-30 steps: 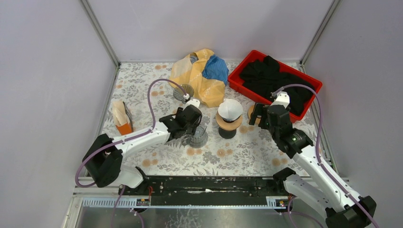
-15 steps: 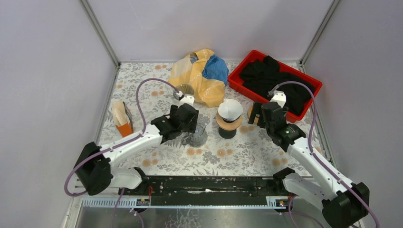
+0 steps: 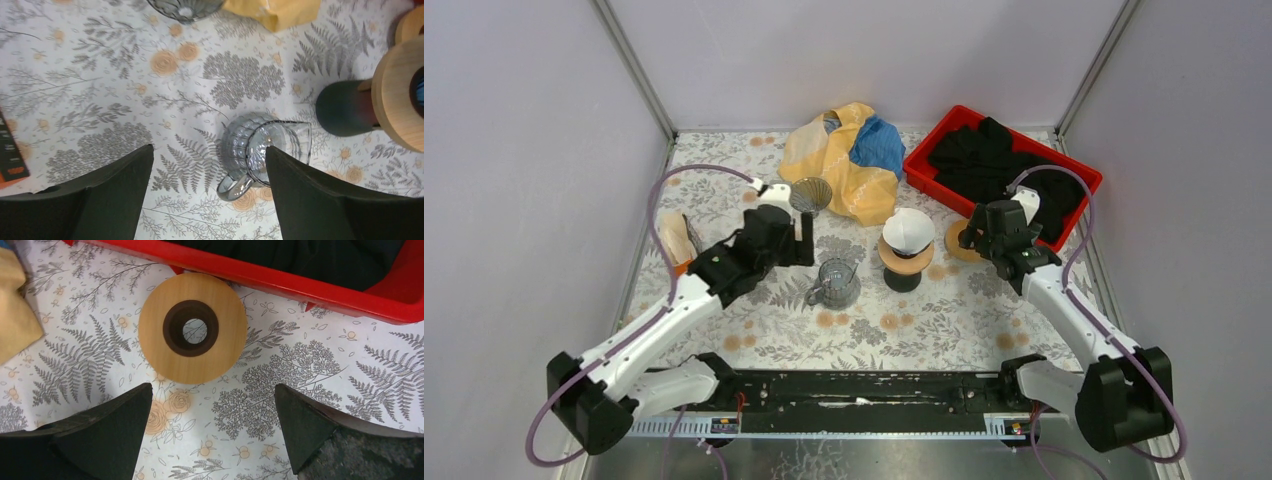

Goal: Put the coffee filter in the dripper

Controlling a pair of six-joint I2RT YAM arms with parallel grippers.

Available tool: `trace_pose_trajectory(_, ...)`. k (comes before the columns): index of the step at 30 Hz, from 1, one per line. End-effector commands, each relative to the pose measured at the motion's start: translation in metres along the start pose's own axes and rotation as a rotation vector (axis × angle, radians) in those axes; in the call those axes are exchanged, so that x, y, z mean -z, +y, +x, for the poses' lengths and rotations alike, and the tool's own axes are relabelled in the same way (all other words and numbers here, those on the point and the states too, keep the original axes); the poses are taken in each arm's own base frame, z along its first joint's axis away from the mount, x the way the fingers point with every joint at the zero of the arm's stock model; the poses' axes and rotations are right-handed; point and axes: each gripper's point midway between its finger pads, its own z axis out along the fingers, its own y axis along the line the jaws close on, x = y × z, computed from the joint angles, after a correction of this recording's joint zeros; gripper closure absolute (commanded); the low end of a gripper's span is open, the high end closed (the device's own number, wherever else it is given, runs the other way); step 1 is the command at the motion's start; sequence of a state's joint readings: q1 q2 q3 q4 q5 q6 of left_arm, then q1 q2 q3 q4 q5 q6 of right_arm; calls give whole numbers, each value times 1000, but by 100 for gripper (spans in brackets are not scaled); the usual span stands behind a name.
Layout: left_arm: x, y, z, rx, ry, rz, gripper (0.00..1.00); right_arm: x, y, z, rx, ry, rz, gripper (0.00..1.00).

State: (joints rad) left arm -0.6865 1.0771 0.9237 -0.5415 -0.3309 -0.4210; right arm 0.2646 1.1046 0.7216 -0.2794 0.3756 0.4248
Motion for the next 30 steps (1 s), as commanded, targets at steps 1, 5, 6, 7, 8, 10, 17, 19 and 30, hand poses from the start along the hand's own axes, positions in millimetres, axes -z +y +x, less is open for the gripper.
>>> trace_pose_trajectory(1,25,14,-30,-17,-82,10,9,-18,1,-5,-87,-2,-23,1)
trace_pose_trajectory(5,36,30,-40,-31,-148,-24,5,-38,-5,0,-121,30,3,0)
trace_pose_trajectory(6,37,34,-40,-31,-159,-32,3,-43,-6,-1,-131,34,6,0)
trace_pose_trajectory(7,37,36,-39,-30,-166,-37,2,-48,-8,0,-138,40,16,0)
trace_pose_trajectory(8,38,38,-38,-28,-169,-39,2,-52,-11,1,-144,43,31,0)
trace_pose_trajectory(10,39,41,-36,-24,-180,-40,0,-61,-17,1,-151,43,57,1)
trace_pose_trajectory(17,40,53,-34,-9,-195,-76,0,-83,-23,4,-175,65,95,9)
trace_pose_trajectory(19,40,55,-35,-3,-199,-84,0,-88,-23,7,-174,80,106,10)
trace_pose_trajectory(30,37,59,-34,17,-190,-81,0,-101,-21,21,-178,139,103,23)
